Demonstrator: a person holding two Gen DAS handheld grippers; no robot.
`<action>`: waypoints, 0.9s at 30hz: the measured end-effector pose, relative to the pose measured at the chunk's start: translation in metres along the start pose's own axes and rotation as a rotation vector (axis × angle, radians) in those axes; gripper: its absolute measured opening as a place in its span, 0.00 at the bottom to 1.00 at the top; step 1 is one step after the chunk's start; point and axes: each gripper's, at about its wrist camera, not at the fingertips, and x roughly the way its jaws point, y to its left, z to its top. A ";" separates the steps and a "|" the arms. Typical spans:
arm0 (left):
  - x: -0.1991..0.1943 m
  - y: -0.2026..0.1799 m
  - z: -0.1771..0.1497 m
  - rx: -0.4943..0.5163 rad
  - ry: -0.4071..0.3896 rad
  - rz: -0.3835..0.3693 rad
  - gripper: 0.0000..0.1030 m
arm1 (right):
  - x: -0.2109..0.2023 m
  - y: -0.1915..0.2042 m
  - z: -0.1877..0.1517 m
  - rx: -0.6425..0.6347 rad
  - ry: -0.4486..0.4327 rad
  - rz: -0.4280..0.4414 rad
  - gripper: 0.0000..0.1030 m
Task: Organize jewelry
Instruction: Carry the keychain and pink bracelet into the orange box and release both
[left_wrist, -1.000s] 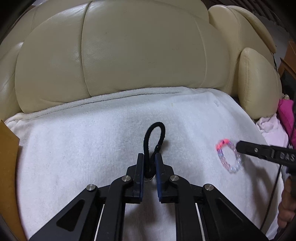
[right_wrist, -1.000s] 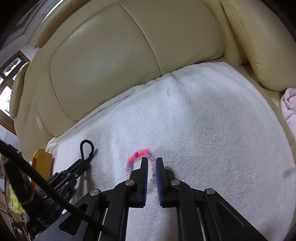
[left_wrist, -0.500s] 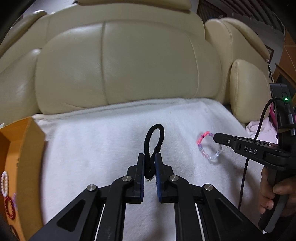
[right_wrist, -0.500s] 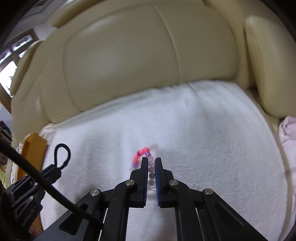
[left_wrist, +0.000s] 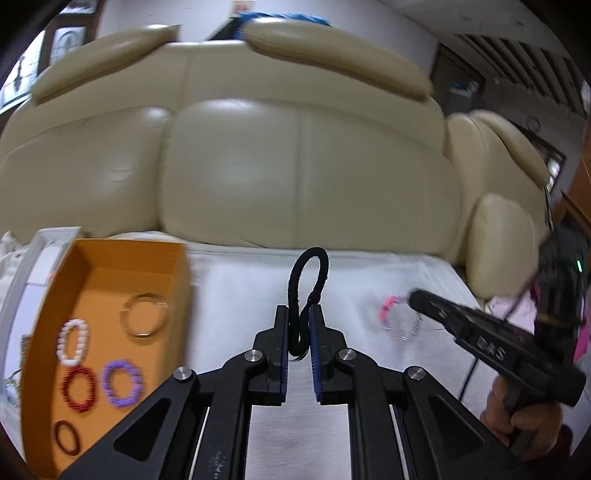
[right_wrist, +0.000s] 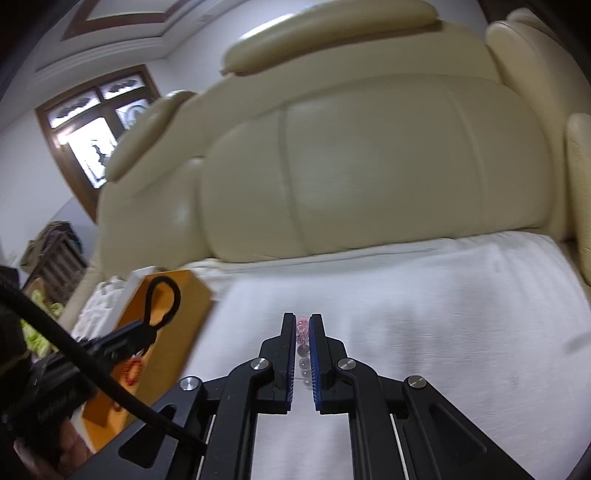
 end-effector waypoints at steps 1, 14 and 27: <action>-0.005 0.013 0.001 -0.014 -0.009 0.012 0.10 | 0.000 0.007 -0.001 -0.009 -0.005 0.007 0.08; -0.022 0.194 -0.004 -0.308 0.011 0.241 0.10 | 0.049 0.129 0.008 -0.088 0.083 0.186 0.08; -0.015 0.237 0.003 -0.379 0.013 0.197 0.10 | 0.207 0.251 0.012 -0.168 0.401 0.172 0.08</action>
